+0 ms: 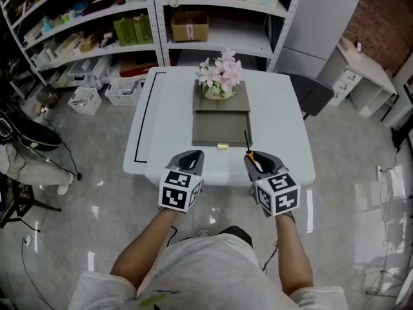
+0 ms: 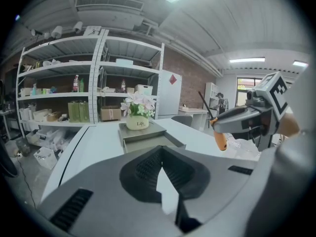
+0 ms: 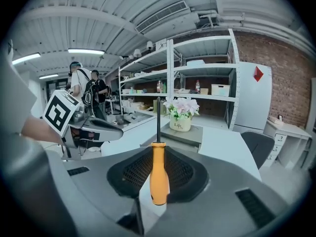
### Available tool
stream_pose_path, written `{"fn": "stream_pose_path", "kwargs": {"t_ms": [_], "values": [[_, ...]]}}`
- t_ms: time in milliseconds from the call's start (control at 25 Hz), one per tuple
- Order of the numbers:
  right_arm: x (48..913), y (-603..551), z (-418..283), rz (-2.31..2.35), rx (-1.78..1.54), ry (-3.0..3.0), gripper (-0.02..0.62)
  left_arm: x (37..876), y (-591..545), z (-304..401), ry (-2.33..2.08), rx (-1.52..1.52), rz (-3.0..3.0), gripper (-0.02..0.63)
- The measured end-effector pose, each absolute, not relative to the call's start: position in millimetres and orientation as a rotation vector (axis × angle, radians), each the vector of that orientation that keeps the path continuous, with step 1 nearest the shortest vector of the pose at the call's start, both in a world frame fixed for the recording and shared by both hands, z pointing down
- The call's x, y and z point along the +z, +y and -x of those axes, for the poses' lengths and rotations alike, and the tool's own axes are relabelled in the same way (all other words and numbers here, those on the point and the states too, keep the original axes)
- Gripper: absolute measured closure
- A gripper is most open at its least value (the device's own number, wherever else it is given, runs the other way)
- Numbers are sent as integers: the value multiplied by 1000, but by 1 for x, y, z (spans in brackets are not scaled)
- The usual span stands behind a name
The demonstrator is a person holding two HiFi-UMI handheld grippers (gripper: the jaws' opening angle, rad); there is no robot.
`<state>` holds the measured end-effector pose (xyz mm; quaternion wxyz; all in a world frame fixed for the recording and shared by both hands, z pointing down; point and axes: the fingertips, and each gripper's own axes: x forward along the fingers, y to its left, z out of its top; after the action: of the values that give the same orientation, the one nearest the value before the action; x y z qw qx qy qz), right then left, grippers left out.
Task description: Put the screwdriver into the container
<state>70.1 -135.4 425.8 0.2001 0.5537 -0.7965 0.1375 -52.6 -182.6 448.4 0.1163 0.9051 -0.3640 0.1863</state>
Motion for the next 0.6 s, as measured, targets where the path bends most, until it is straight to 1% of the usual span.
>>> {"fn": "stream_pose_path", "kwargs": {"t_ms": [600], "values": [[434, -207, -81, -1262, 219, -2169, 522, 464, -236, 47, -1109, 571, -2632, 601]]}}
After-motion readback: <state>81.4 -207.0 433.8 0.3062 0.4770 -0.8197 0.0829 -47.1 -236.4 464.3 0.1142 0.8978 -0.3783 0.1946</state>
